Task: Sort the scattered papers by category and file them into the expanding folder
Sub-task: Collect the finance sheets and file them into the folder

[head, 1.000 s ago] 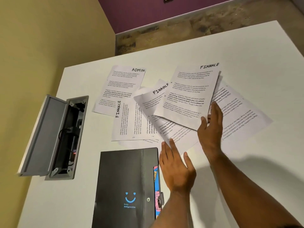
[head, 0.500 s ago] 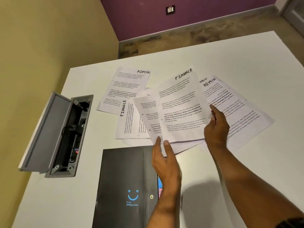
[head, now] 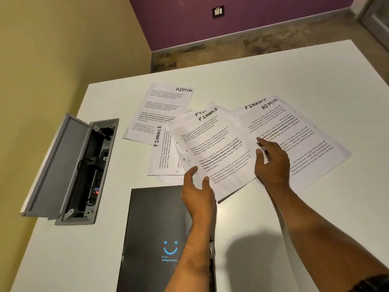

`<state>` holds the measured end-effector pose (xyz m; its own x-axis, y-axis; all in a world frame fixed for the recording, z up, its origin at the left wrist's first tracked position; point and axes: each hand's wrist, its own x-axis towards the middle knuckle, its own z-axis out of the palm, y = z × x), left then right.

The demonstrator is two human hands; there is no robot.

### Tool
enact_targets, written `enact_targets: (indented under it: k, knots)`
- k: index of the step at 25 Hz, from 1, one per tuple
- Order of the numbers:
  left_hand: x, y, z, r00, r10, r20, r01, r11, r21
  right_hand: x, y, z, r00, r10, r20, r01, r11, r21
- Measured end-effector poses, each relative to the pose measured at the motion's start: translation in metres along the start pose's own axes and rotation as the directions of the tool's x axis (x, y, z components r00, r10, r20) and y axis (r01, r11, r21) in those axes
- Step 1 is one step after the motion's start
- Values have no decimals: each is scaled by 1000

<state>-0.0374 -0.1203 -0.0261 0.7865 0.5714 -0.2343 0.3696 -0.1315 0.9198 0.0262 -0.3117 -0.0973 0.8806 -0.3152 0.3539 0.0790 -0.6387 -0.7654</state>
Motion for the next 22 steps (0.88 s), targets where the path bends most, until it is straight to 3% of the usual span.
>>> enact_targets:
  k: [5,13,17,20,22]
  knots:
    - [5,-5,4,1000,-5,-28,3,996,-88,1,-11,-3,967,-253,26,248,917,-311]
    - [30,25,25,992,-117,-39,102,954,-280,-2,-18,-9,882,-379,279,454,842,-291]
    - [36,32,28,978,-192,76,205,943,-263,-3,-15,-2,823,-455,341,559,756,-341]
    - [37,41,20,978,-120,170,162,952,-260,-4,-11,2,834,-458,308,550,739,-389]
    - [54,41,4,997,-47,58,55,988,-142,-6,-11,4,833,-467,295,552,735,-394]
